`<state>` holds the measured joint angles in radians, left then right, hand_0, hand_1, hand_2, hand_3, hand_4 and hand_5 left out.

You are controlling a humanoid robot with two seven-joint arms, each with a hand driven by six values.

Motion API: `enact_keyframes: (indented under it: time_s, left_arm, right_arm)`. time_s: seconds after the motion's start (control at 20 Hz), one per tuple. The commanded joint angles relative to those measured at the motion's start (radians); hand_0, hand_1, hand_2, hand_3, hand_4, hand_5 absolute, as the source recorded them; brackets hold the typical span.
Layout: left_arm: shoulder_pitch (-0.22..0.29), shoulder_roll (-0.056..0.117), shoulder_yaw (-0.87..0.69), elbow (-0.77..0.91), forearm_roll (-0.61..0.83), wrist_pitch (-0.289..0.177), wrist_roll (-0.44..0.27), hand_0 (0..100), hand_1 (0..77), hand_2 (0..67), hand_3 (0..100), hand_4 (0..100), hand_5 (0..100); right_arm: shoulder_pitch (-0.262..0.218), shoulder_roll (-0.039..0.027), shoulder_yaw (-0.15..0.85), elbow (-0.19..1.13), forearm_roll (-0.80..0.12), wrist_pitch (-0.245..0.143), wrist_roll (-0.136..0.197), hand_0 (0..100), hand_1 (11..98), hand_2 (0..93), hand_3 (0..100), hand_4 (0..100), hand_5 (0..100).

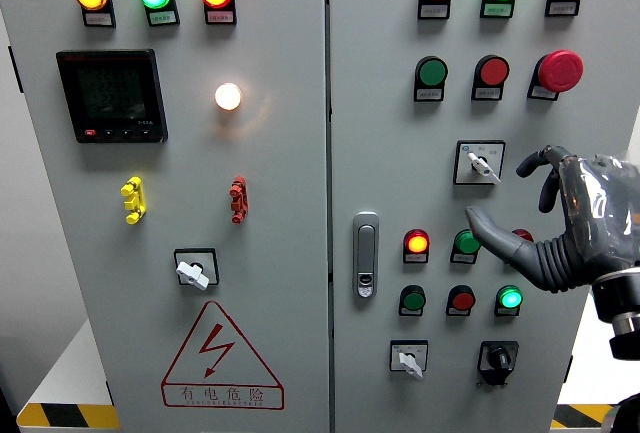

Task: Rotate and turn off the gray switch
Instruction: 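Move the right hand fingers onto the white rotary switch knob, then close the right hand fingers around the white knob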

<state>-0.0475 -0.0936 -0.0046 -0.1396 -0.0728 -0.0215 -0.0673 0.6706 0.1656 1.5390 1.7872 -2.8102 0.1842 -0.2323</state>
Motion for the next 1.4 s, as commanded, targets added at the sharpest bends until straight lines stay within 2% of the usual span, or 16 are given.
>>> enact_keyframes:
  time_s: [0.0, 0.4, 1.35]
  left_arm:
    - [0.000, 0.000, 0.000, 0.000, -0.001, 0.000, 0.000, 0, 0.0, 13.2, 18, 9, 12]
    - [0.000, 0.000, 0.000, 0.000, -0.001, 0.000, 0.000, 0, 0.0, 13.2, 18, 10, 12]
    - [0.000, 0.000, 0.000, 0.000, -0.001, 0.000, 0.000, 0, 0.0, 13.2, 18, 10, 12]
  right_arm:
    - [0.018, 0.0001, 0.001, -0.023, 0.000, 0.000, 0.001, 0, 33.6, 51.3, 81, 95, 89]
    - [0.061, 0.0001, 0.001, -0.074, 0.000, 0.000, 0.004, 0, 33.5, 51.7, 81, 96, 89]
    - [0.087, -0.0015, 0.015, -0.149, 0.002, -0.023, 0.016, 0, 33.4, 55.1, 83, 96, 90]
